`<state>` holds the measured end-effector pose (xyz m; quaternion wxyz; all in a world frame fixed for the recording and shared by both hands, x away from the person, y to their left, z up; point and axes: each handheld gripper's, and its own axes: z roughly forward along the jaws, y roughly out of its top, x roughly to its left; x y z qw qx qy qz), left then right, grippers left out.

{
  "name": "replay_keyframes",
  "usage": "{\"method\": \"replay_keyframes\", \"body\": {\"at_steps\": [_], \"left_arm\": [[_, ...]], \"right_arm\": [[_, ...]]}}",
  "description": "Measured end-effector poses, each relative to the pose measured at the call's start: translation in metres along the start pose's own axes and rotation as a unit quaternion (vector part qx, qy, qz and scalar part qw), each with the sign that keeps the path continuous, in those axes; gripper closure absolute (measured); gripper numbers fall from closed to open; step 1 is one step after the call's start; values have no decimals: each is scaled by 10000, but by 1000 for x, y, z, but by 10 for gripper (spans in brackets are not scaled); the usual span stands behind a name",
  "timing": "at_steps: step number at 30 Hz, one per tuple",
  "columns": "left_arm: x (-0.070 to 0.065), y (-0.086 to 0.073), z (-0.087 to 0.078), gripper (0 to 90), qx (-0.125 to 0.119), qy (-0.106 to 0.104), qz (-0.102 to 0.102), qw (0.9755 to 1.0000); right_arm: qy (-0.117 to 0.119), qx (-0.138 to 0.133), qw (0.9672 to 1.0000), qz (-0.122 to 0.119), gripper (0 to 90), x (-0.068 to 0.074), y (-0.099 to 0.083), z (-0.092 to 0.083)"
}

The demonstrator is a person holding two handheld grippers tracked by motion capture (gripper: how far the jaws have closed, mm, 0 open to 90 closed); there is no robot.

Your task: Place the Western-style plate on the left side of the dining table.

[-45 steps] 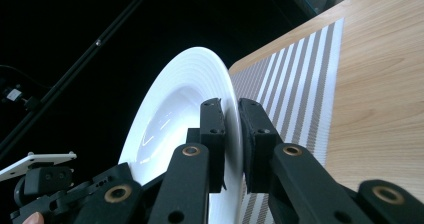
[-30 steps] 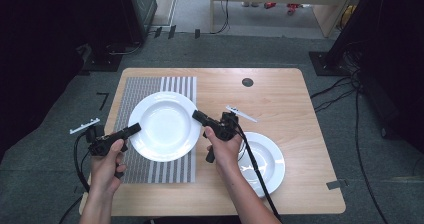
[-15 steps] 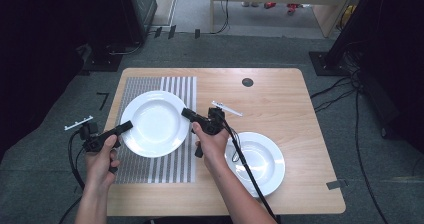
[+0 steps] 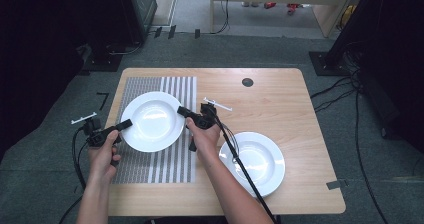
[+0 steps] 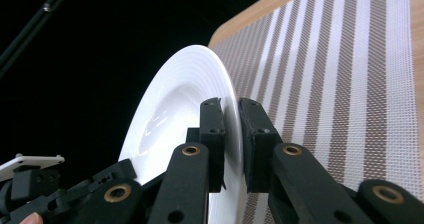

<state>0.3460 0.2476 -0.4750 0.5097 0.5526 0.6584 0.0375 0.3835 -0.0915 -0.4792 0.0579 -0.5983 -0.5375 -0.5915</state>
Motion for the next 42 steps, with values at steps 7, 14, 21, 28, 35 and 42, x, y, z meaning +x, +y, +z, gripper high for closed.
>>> {"method": "replay_keyframes", "body": {"at_steps": [7,14,21,28,35,42], "left_arm": [[12,5,24,724,57,295,-15,9995],[15,10,37,716,50,449,13,9990],[15,13,46,713,26,545,26,9985],[18,12,50,711,56,635,-3,9980],[21,11,49,712,90,676,-18,9977],[23,9,52,710,96,699,-63,9975]], "right_arm": [[-182,118,9993,305,826,-20,-3,20],[-293,132,9983,494,824,-29,-3,31],[-409,130,9975,560,819,-34,-1,37],[-485,141,9973,526,814,-38,-3,42],[-497,148,9975,470,808,-40,-7,47],[-526,145,9975,454,811,-41,-8,47]]}}
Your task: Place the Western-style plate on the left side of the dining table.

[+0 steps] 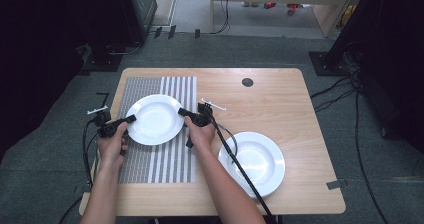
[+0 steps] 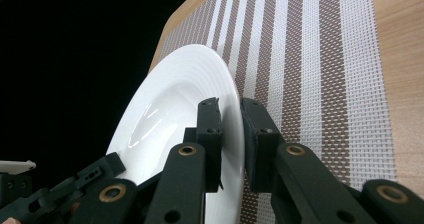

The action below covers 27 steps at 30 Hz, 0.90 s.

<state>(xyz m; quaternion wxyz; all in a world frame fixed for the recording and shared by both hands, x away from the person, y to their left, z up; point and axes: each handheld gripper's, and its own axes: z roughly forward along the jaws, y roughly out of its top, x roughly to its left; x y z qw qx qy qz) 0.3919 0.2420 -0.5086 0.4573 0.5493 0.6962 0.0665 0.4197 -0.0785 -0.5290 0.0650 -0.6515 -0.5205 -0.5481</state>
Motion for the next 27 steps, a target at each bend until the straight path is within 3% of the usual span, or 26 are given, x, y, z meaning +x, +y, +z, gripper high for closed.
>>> {"method": "replay_keyframes", "body": {"at_steps": [9,12,16,19,21,25,27], "left_arm": [[0,-1,0,684,-75,-57,-58,9999],[-5,2,-5,540,-228,-89,-71,9997],[-12,8,-16,353,-350,-50,53,9994],[-17,9,-20,255,-353,-57,132,9993],[-21,9,-22,201,-316,-52,241,9992],[-31,6,-29,150,-316,56,490,9983],[-33,4,-33,135,-361,65,522,9980]], "right_arm": [[-84,-10,9998,-184,792,2,-1,0],[-214,-135,9988,-408,676,6,-1,0],[-238,-388,9982,-400,578,12,3,-6],[-318,-486,9958,-712,523,18,5,-11],[-281,-437,9956,-780,479,22,6,-14],[-461,-167,9912,-1228,391,32,8,-23],[-421,10,9892,-1405,342,37,9,-29]]}}
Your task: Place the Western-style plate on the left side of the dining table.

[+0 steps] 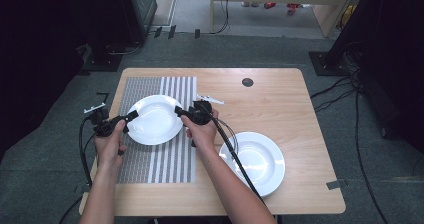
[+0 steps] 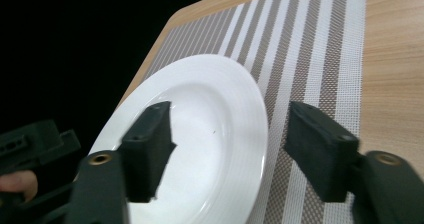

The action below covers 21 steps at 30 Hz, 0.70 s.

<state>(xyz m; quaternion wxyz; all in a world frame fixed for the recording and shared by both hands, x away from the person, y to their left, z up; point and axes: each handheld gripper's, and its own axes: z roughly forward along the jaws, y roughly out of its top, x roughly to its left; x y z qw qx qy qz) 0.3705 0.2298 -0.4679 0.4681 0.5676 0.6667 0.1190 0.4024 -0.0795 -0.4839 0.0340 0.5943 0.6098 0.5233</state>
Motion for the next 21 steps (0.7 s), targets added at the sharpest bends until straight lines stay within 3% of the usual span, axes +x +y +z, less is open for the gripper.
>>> {"method": "replay_keyframes", "body": {"at_steps": [4,6,10,15,21], "left_arm": [[-5,-4,-15,129,-68,155,111,9998],[-6,-9,-24,111,-109,125,167,9997],[-5,-22,-41,110,-252,363,314,9985],[2,-36,-51,110,-398,748,360,9957],[12,-60,-59,111,-212,1189,574,9910]], "right_arm": [[183,44,9997,-134,280,6,4,-15],[272,148,9982,-510,247,8,3,-24],[392,62,9978,-540,243,8,3,-41],[325,108,9976,-604,242,2,0,-54],[172,250,9969,-720,244,-6,-5,-72]]}}
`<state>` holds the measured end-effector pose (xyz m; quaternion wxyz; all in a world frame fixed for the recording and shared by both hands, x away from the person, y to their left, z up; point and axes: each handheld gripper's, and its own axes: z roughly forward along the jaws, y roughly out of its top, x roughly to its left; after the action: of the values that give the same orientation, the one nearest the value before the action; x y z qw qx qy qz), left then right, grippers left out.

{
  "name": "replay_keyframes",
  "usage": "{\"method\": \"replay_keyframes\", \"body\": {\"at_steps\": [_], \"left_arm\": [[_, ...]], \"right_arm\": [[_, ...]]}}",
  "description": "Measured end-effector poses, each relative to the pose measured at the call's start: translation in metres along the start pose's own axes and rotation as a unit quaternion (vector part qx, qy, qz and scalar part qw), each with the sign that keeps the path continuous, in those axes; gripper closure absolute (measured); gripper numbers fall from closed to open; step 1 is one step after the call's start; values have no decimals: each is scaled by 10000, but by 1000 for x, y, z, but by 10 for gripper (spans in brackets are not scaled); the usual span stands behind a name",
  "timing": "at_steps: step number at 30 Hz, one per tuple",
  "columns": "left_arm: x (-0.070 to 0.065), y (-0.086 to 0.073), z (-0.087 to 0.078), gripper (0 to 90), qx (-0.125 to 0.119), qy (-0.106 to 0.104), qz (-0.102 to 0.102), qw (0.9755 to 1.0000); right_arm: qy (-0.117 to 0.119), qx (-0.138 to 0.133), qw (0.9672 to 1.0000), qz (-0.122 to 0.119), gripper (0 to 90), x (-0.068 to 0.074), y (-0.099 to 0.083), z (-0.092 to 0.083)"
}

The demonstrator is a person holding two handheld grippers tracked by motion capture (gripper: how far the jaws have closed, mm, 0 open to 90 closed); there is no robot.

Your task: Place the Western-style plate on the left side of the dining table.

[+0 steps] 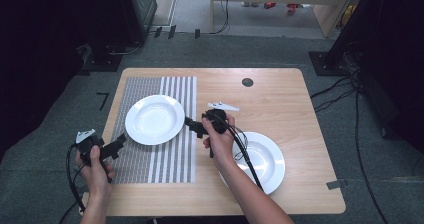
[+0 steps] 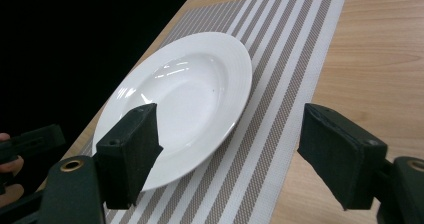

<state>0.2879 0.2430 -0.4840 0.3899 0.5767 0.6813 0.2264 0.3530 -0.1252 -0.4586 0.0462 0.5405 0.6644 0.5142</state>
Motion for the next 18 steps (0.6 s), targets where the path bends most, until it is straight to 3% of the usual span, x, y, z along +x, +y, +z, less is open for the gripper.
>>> {"method": "replay_keyframes", "body": {"at_steps": [6,12,18], "left_arm": [[8,-22,-8,111,145,139,58,9998],[7,-37,-16,111,249,230,220,9992],[4,-50,-19,111,449,306,462,9975]], "right_arm": [[-44,-105,9998,-181,238,-1,-2,-19],[89,-152,9998,-71,235,-7,0,-40],[54,-219,9997,-90,234,-14,2,-62]]}}
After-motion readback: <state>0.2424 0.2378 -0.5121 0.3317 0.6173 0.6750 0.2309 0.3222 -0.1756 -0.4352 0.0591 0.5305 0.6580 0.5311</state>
